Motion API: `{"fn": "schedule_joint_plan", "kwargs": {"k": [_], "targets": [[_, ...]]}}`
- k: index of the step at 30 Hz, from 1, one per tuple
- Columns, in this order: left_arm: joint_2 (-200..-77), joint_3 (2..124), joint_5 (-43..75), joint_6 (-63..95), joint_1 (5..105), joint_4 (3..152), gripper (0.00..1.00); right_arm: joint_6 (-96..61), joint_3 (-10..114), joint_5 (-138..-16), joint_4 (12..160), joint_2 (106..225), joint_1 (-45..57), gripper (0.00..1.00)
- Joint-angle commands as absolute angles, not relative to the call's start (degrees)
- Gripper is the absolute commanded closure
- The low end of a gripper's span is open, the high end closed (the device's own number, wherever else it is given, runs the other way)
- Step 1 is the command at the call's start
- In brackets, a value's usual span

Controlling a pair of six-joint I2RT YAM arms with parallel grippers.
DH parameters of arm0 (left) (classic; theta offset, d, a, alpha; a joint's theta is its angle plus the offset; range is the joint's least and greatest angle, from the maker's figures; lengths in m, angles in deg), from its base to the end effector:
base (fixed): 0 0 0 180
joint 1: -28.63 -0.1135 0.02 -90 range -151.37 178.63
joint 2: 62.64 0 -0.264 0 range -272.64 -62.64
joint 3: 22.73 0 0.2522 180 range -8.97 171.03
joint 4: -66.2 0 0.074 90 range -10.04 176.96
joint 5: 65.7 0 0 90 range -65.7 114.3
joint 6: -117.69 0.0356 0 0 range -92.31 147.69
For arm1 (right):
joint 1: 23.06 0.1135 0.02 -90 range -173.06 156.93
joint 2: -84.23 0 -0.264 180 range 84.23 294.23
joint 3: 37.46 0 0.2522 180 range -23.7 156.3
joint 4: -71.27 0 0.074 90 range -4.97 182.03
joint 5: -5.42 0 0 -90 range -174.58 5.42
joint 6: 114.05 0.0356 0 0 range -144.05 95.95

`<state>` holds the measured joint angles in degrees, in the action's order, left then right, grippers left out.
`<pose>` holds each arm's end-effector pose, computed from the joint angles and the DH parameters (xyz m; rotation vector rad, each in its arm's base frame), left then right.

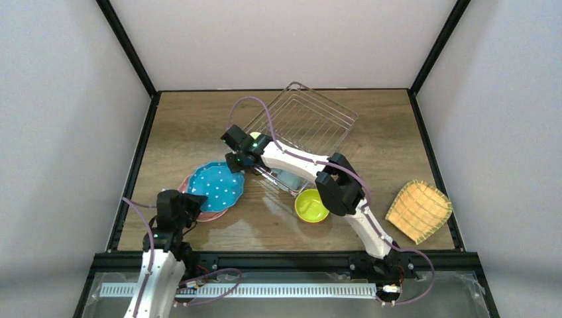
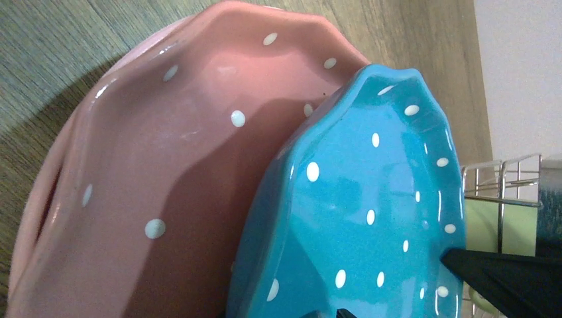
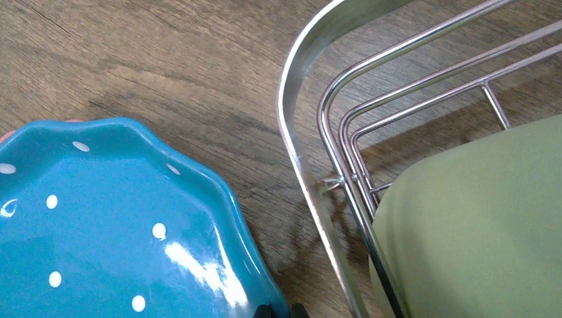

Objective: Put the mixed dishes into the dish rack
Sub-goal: Grab the plate from the center of the board.

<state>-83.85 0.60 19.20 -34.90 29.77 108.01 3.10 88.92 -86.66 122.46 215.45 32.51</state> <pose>0.1101 -0.0054 0.1484 -1.1605 2.0490 -0.6727 0.2874 0.4170 0.1999 -0.6314 2.5529 0.4950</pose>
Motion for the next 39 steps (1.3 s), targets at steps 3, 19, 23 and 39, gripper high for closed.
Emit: {"fn": "schedule_joint_plan", "kwargs": {"k": [3,19,23,39], "targets": [[-83.07,7.04,12.89,-36.63,30.38,91.73,0.15,1.93,90.73,-74.93,125.26,219.21,37.40,0.99],[-86.19,8.35,11.93,-35.91,30.38,89.72,0.24,1.55,92.14,-73.77,126.01,219.89,37.77,0.99],[-86.68,8.07,11.81,-35.21,30.38,91.08,0.26,1.59,92.23,-73.94,126.16,219.98,37.71,0.99],[-96.90,9.09,5.85,-26.39,30.34,96.57,0.25,1.63,92.58,-74.12,125.95,219.85,37.75,0.99]]}}
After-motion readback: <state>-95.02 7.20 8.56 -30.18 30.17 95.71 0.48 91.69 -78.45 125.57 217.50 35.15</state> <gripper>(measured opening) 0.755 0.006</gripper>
